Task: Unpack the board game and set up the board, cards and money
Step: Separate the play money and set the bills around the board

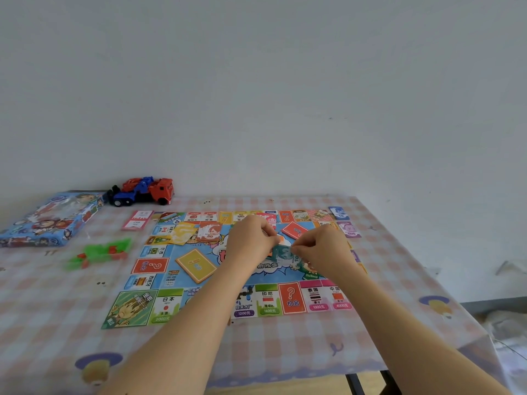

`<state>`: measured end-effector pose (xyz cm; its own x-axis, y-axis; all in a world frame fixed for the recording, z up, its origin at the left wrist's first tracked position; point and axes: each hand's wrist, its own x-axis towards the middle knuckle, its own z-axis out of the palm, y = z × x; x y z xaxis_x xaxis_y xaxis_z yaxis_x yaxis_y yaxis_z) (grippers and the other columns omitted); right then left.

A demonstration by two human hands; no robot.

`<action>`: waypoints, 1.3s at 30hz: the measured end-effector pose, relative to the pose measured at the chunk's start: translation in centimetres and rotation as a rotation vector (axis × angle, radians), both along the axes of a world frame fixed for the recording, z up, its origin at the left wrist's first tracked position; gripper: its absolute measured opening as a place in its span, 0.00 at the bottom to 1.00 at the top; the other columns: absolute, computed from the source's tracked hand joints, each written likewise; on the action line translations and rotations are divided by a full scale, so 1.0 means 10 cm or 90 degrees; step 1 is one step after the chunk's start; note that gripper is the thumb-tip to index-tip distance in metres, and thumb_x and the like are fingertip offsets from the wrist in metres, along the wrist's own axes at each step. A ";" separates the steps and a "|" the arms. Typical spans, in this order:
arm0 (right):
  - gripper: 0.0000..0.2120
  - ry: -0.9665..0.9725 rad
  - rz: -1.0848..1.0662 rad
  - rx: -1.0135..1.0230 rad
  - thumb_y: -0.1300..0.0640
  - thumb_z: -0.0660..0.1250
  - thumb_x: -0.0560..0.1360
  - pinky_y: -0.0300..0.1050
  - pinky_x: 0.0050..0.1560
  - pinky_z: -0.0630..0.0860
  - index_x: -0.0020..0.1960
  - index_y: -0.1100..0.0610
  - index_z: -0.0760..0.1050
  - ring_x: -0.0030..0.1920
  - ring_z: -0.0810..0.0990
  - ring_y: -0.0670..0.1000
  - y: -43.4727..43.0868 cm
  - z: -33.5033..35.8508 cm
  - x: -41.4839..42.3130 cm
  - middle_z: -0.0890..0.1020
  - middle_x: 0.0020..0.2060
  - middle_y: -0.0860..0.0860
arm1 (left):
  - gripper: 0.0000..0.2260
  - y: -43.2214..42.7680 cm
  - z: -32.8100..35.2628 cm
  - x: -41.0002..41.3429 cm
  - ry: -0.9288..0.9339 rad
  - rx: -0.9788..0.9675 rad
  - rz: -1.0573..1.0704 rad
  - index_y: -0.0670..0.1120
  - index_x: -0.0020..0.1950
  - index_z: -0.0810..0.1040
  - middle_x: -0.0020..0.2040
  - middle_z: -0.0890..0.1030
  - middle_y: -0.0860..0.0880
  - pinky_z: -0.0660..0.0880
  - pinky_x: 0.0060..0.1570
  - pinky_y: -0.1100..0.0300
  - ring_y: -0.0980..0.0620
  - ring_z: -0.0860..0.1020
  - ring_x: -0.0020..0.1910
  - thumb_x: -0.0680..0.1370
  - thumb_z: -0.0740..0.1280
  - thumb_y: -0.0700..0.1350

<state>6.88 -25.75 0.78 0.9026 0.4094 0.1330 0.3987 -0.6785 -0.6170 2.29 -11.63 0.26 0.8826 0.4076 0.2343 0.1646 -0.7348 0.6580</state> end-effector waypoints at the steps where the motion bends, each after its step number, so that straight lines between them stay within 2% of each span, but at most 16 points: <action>1: 0.06 -0.003 -0.001 0.002 0.58 0.69 0.75 0.33 0.34 0.75 0.48 0.55 0.84 0.29 0.74 0.41 0.00 0.00 0.00 0.80 0.32 0.46 | 0.03 0.00 0.00 0.00 -0.001 -0.002 -0.003 0.48 0.41 0.82 0.39 0.83 0.52 0.77 0.41 0.58 0.54 0.81 0.40 0.73 0.71 0.46; 5: 0.06 -0.024 -0.014 0.025 0.58 0.69 0.75 0.37 0.37 0.78 0.46 0.56 0.85 0.29 0.75 0.43 -0.01 0.01 0.00 0.77 0.28 0.43 | 0.02 0.02 0.00 0.01 -0.018 -0.013 -0.011 0.47 0.42 0.82 0.39 0.84 0.50 0.78 0.44 0.57 0.54 0.81 0.39 0.74 0.71 0.44; 10: 0.06 -0.009 -0.013 0.008 0.59 0.69 0.75 0.41 0.41 0.80 0.47 0.56 0.84 0.32 0.77 0.45 -0.01 0.00 0.00 0.82 0.34 0.48 | 0.03 0.01 -0.03 0.02 0.014 -0.019 -0.041 0.46 0.44 0.83 0.43 0.83 0.49 0.78 0.45 0.57 0.52 0.81 0.42 0.74 0.71 0.45; 13: 0.05 -0.021 -0.025 0.013 0.59 0.69 0.74 0.41 0.40 0.80 0.46 0.56 0.85 0.32 0.78 0.47 -0.02 0.00 0.01 0.82 0.32 0.48 | 0.03 0.01 -0.02 0.03 0.007 -0.035 -0.053 0.46 0.44 0.83 0.42 0.84 0.48 0.79 0.46 0.54 0.52 0.82 0.41 0.75 0.70 0.44; 15: 0.05 -0.009 -0.049 0.066 0.59 0.70 0.74 0.43 0.38 0.79 0.44 0.56 0.85 0.29 0.77 0.48 -0.06 0.00 0.05 0.80 0.28 0.48 | 0.04 0.00 0.01 0.04 -0.013 -0.049 -0.059 0.45 0.47 0.83 0.42 0.84 0.47 0.79 0.48 0.53 0.52 0.82 0.41 0.75 0.69 0.43; 18: 0.03 0.099 -0.102 0.231 0.60 0.72 0.73 0.45 0.38 0.82 0.43 0.59 0.84 0.28 0.78 0.49 -0.15 0.03 0.12 0.82 0.29 0.53 | 0.07 -0.04 0.06 0.07 -0.044 -0.101 -0.068 0.45 0.52 0.83 0.44 0.84 0.47 0.79 0.49 0.53 0.51 0.82 0.42 0.76 0.68 0.43; 20: 0.04 0.182 -0.119 0.332 0.62 0.73 0.72 0.42 0.36 0.81 0.44 0.62 0.83 0.28 0.78 0.49 -0.20 0.06 0.15 0.82 0.30 0.55 | 0.07 -0.08 0.07 0.11 -0.064 -0.157 -0.071 0.45 0.53 0.83 0.44 0.85 0.47 0.80 0.49 0.52 0.51 0.83 0.42 0.76 0.68 0.42; 23: 0.04 0.235 -0.137 0.400 0.62 0.73 0.71 0.42 0.38 0.81 0.43 0.63 0.82 0.29 0.78 0.50 -0.29 0.08 0.17 0.82 0.31 0.56 | 0.06 -0.18 0.08 0.17 -0.099 -0.216 -0.059 0.44 0.51 0.83 0.44 0.85 0.46 0.81 0.48 0.49 0.51 0.83 0.41 0.75 0.70 0.40; 27: 0.03 0.239 -0.148 0.368 0.61 0.75 0.70 0.41 0.35 0.79 0.38 0.58 0.81 0.30 0.78 0.49 -0.48 0.12 0.24 0.83 0.32 0.56 | 0.05 -0.36 0.13 0.31 -0.123 -0.199 -0.065 0.43 0.48 0.84 0.38 0.84 0.48 0.81 0.44 0.56 0.55 0.82 0.34 0.74 0.71 0.38; 30: 0.04 0.170 -0.166 0.294 0.59 0.75 0.69 0.41 0.35 0.78 0.37 0.54 0.82 0.32 0.79 0.48 -0.68 0.17 0.32 0.84 0.33 0.53 | 0.04 -0.51 0.18 0.44 -0.091 -0.192 -0.104 0.42 0.47 0.84 0.35 0.82 0.48 0.80 0.41 0.61 0.58 0.79 0.31 0.74 0.71 0.38; 34: 0.04 0.111 -0.181 0.294 0.60 0.74 0.70 0.41 0.34 0.78 0.38 0.53 0.83 0.37 0.83 0.49 -0.95 0.22 0.45 0.85 0.34 0.51 | 0.04 -0.75 0.25 0.66 -0.069 -0.211 -0.140 0.42 0.47 0.84 0.39 0.84 0.44 0.80 0.41 0.61 0.54 0.81 0.33 0.74 0.71 0.38; 37: 0.04 0.129 -0.213 0.317 0.60 0.74 0.70 0.44 0.38 0.82 0.37 0.54 0.83 0.34 0.82 0.49 -1.09 0.19 0.54 0.85 0.33 0.52 | 0.04 -0.92 0.26 0.82 -0.057 -0.221 -0.158 0.41 0.47 0.84 0.41 0.84 0.43 0.81 0.41 0.62 0.56 0.81 0.32 0.74 0.71 0.37; 39: 0.06 0.138 -0.251 0.331 0.61 0.74 0.70 0.46 0.40 0.83 0.35 0.54 0.83 0.33 0.81 0.49 -1.16 0.14 0.60 0.84 0.32 0.53 | 0.04 -1.01 0.23 0.91 -0.041 -0.207 -0.167 0.41 0.48 0.83 0.42 0.84 0.43 0.81 0.43 0.59 0.55 0.81 0.33 0.74 0.71 0.37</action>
